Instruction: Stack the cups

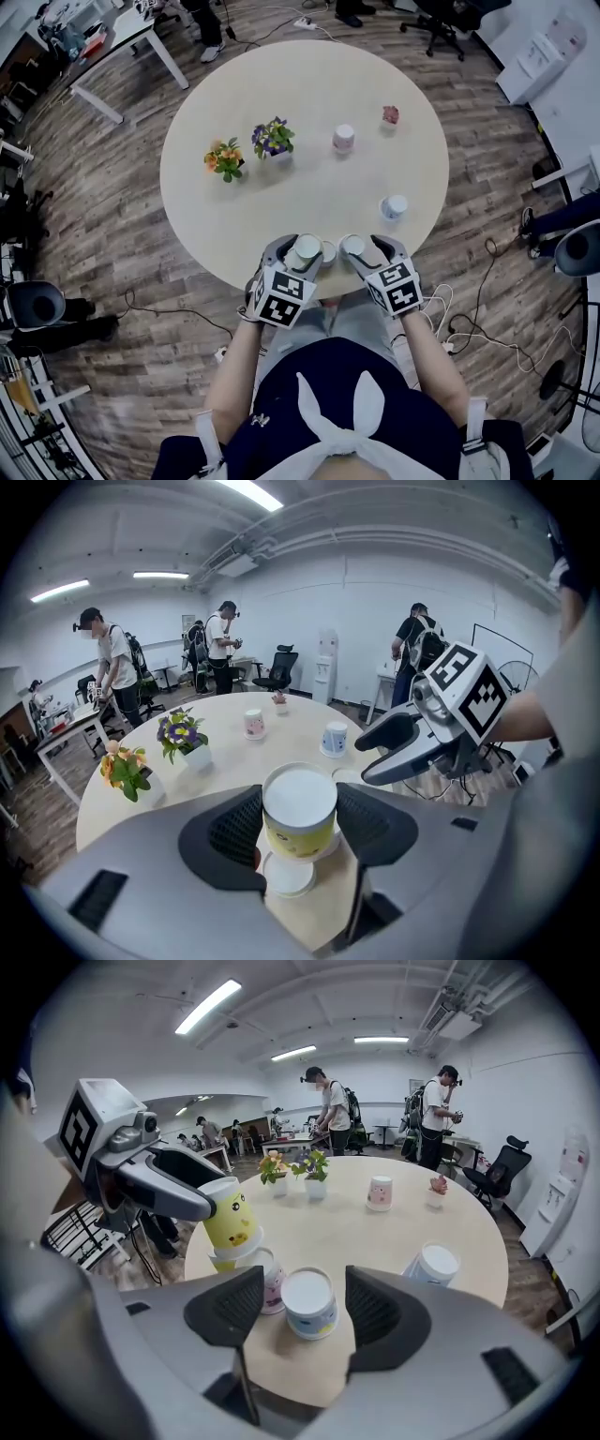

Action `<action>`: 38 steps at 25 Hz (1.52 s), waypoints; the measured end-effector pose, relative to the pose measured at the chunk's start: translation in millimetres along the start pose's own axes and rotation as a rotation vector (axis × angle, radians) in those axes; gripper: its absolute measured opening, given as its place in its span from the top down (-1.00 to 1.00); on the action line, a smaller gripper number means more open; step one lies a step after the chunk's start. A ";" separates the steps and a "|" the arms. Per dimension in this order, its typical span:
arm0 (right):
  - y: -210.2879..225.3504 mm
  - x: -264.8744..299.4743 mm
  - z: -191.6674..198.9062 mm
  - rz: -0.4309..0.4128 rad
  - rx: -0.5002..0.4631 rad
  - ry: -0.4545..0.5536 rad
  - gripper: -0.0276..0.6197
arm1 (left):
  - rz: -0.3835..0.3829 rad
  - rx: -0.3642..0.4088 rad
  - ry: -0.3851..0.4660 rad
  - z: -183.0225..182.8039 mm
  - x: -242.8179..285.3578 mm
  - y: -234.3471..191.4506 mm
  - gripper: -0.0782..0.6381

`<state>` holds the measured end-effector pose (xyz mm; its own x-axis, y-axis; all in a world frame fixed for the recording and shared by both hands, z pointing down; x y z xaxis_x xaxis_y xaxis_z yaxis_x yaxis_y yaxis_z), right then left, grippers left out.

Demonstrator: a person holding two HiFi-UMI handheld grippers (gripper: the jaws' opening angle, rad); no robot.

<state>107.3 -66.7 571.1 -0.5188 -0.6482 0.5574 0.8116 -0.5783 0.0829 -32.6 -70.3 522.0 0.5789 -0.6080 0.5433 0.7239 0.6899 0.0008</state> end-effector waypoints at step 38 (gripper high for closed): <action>111.4 -12.5 -28.4 0.218 0.017 0.064 0.02 | 0.017 0.044 -0.051 15.6 2.2 12.3 0.07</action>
<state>196.6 -137.1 549.9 -0.3458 -0.7876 0.5101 0.9107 -0.4125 -0.0195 -28.2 -57.0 536.3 0.5704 -0.5761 0.5855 0.6963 0.7173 0.0274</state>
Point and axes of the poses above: the fingertips, and each gripper's own axes: x forward along the fingers, y to its right, z out of its underside, the point moved 3 cm from there along -x, backward along the fingers, and after that the axes turned 10 degrees about y, right-handed, at the moved point
